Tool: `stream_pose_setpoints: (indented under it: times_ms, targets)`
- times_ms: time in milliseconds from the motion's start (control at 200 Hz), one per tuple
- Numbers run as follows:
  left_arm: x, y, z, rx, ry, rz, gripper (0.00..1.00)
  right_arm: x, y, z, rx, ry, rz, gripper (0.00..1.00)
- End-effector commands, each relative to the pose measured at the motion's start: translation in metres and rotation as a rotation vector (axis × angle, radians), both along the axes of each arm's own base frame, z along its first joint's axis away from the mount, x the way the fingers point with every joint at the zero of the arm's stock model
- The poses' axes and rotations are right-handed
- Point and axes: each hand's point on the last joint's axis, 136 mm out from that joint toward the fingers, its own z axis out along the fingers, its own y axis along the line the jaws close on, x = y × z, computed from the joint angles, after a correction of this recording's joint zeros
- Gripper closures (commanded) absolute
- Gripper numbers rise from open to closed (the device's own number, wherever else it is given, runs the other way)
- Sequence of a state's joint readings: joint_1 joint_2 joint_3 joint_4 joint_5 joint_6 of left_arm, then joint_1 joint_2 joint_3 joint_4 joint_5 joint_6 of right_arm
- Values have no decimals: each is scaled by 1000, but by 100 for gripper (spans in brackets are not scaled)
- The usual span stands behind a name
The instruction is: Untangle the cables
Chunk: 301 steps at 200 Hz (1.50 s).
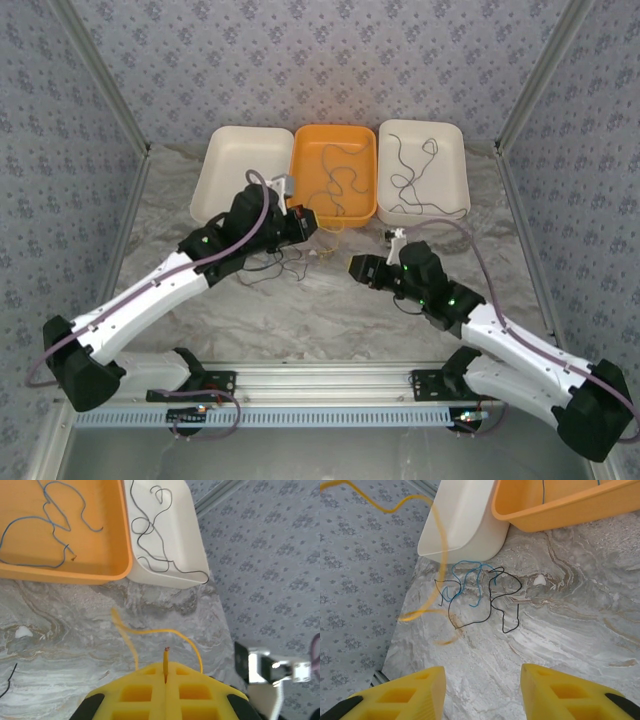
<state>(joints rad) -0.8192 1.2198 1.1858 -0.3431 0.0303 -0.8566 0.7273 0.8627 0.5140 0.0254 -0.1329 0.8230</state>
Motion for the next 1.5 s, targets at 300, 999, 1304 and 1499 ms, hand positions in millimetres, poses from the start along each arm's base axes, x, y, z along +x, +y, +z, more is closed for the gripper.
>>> stream_pose_setpoints:
  times_ms: [300, 999, 1304, 1499]
  targets:
    - [-9, 7, 41, -77, -47, -22, 100, -1, 18, 37, 116, -227, 81, 49]
    - [-11, 9, 41, -90, -44, -19, 100, 23, 54, 54, 111, -219, 135, 49]
    - [-12, 9, 44, -94, -48, -23, 100, 33, 58, 55, 106, -204, 118, 75]
    - [-11, 10, 44, -86, -53, -18, 100, 33, 57, 46, 100, -179, 118, 83]
